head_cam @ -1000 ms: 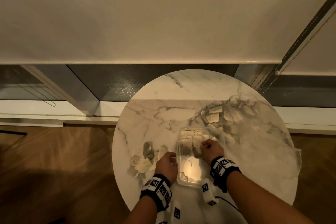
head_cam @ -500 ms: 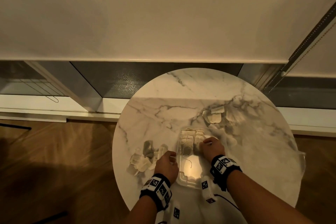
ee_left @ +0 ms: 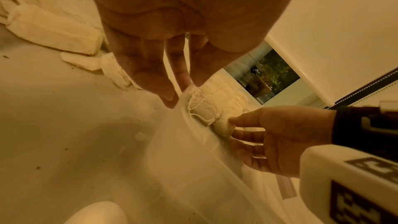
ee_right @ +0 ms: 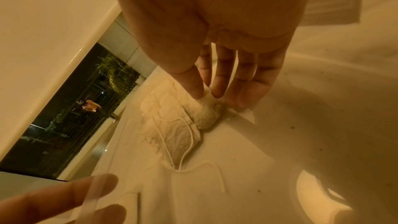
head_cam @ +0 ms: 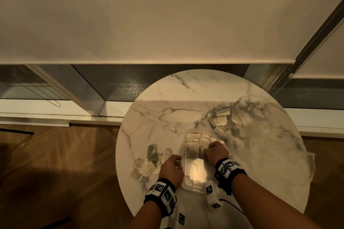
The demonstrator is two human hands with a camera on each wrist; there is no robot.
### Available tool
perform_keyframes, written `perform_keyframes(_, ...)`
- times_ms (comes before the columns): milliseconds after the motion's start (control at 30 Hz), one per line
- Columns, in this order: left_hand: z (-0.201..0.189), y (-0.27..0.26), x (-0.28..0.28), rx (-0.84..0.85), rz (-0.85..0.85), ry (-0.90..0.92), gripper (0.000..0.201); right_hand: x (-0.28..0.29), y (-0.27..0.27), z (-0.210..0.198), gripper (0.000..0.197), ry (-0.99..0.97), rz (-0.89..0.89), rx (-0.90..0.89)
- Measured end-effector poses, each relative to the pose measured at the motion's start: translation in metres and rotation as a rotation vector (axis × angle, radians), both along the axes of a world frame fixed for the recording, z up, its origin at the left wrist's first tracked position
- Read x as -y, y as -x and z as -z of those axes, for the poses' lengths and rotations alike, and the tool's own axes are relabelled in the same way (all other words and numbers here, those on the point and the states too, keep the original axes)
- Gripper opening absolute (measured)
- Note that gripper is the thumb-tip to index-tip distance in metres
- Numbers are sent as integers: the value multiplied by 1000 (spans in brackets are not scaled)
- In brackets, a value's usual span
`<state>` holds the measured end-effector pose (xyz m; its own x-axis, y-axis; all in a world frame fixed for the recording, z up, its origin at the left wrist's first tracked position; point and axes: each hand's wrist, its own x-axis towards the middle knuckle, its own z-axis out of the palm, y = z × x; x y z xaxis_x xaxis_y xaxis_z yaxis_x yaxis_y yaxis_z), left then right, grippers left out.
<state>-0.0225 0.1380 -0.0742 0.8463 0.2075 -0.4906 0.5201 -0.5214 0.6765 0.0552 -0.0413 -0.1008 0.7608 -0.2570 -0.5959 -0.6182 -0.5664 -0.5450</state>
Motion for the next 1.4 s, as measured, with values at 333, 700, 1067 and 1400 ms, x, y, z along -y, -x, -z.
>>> perform_keyframes(333, -1, 6, -3, 6, 21, -7, 29, 2, 3, -6, 21, -68, 38, 68)
perform_keyframes(700, 3, 14, -17, -4, -63, 86, 20, 6, 30, -24, 18, -251, 154, 91)
perform_keyframes(1067, 17, 7, -77, -22, -23, -180, 20, -1, 57, -38, 8, -333, 85, 83)
perform_keyframes(1400, 19, -17, -63, -49, 55, -293, 38, -2, 79, -49, 9, -314, 11, 35)
